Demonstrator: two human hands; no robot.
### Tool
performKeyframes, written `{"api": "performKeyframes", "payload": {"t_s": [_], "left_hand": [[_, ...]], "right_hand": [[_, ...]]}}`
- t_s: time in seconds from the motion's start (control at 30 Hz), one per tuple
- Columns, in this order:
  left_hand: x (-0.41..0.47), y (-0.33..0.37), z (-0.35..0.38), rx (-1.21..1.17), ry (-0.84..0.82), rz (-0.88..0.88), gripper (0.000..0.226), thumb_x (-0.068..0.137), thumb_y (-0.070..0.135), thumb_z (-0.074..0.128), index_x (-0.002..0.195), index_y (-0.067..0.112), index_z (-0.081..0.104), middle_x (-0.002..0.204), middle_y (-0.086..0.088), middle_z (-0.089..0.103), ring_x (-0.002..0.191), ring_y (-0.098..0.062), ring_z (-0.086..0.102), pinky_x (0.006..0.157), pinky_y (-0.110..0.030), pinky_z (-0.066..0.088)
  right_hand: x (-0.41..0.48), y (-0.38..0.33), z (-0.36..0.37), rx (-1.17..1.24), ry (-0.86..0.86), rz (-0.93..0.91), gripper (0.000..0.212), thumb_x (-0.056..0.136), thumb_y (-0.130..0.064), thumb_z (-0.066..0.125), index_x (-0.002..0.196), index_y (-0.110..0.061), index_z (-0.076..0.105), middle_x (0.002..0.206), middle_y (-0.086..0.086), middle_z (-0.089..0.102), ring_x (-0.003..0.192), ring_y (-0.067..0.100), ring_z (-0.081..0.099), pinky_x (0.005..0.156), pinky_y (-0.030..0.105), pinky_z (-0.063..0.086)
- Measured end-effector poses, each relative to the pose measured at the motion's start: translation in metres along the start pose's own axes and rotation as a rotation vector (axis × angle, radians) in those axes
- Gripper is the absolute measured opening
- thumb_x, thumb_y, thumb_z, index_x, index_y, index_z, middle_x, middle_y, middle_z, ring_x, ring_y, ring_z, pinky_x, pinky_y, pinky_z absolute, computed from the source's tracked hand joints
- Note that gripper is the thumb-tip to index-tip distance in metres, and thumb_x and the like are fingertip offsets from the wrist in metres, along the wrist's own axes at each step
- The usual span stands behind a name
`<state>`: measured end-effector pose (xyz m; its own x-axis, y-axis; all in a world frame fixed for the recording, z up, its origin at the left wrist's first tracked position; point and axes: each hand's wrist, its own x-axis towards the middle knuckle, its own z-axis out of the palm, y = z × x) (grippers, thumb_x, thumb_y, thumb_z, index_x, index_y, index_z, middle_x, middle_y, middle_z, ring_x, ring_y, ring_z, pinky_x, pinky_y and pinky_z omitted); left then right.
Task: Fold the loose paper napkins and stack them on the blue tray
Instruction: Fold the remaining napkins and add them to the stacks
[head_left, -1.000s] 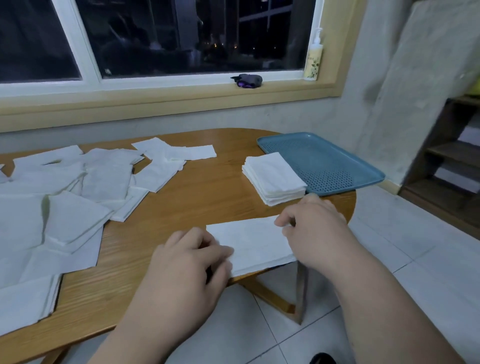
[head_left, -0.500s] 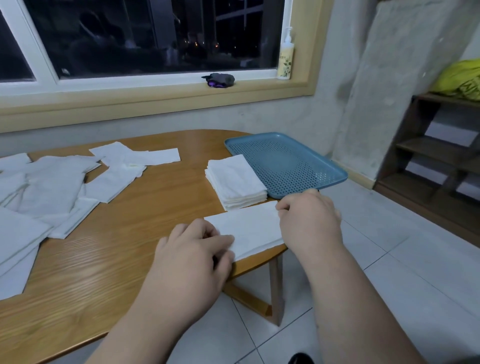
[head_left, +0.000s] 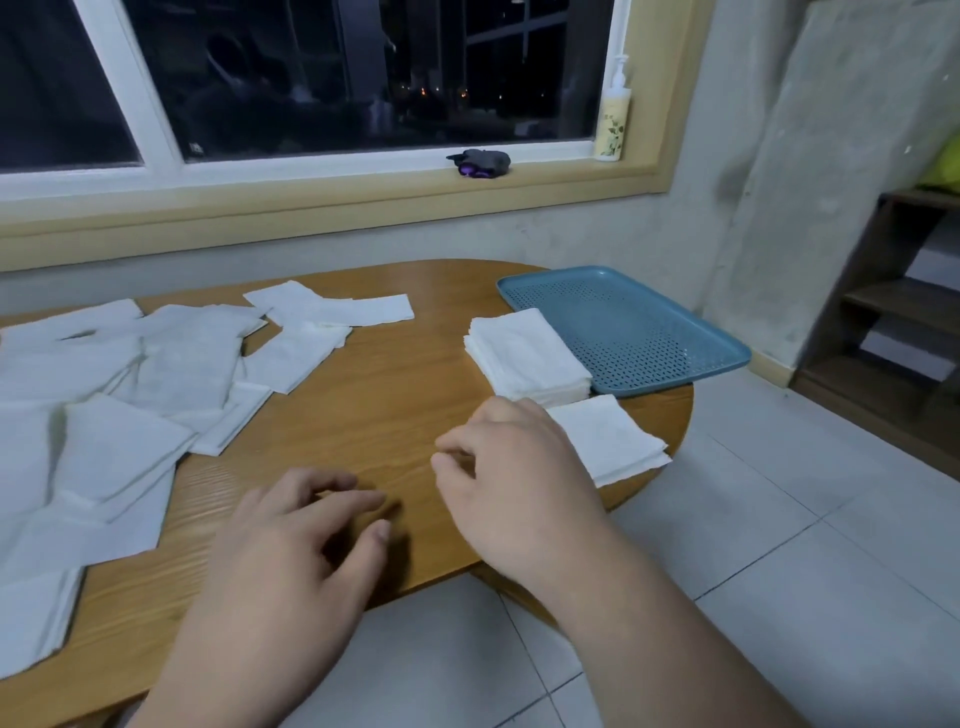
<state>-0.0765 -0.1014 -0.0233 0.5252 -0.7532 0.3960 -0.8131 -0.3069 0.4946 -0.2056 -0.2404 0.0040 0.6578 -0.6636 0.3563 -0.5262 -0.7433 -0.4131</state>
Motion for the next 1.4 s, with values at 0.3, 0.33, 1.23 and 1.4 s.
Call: {"api": "performKeyframes", "payload": {"t_s": [0.3, 0.33, 1.23, 1.4], "left_hand": [[-0.004, -0.065, -0.052, 0.152, 0.043, -0.023, 0.048, 0.081, 0.061, 0.036, 0.098, 0.039, 0.075, 0.104, 0.024, 0.056, 0.101, -0.009, 0.05, 0.09, -0.039, 0.046], [-0.001, -0.071, -0.056, 0.166, 0.044, -0.024, 0.048, 0.082, 0.06, 0.035, 0.098, 0.039, 0.074, 0.103, 0.023, 0.057, 0.1, -0.009, 0.05, 0.089, -0.037, 0.045], [0.004, -0.087, -0.055, 0.159, 0.094, -0.048, 0.034, 0.084, 0.051, 0.04, 0.077, 0.034, 0.068, 0.088, 0.02, 0.057, 0.091, -0.008, 0.05, 0.082, -0.032, 0.045], [0.002, -0.086, -0.054, 0.163, 0.118, -0.01, 0.032, 0.083, 0.05, 0.042, 0.078, 0.035, 0.07, 0.088, 0.021, 0.057, 0.09, -0.011, 0.053, 0.077, -0.035, 0.047]], "right_hand": [[0.029, -0.057, 0.038, 0.012, -0.177, -0.066, 0.038, 0.097, -0.045, 0.047, 0.131, -0.033, 0.06, 0.126, -0.021, 0.052, 0.117, 0.004, 0.046, 0.098, 0.03, 0.047], [0.042, -0.063, 0.044, 0.002, -0.199, -0.052, 0.04, 0.097, -0.044, 0.048, 0.135, -0.032, 0.057, 0.133, -0.018, 0.05, 0.121, 0.006, 0.046, 0.1, 0.032, 0.047], [0.168, -0.054, 0.109, -0.371, -0.191, 0.265, 0.043, 0.101, -0.042, 0.031, 0.131, -0.019, 0.05, 0.135, 0.01, 0.038, 0.122, 0.031, 0.036, 0.1, 0.043, 0.036], [0.099, -0.065, 0.08, -0.318, -0.235, 0.157, 0.026, 0.102, -0.035, 0.03, 0.105, -0.022, 0.053, 0.124, 0.006, 0.041, 0.112, 0.026, 0.038, 0.094, 0.039, 0.039]]}}
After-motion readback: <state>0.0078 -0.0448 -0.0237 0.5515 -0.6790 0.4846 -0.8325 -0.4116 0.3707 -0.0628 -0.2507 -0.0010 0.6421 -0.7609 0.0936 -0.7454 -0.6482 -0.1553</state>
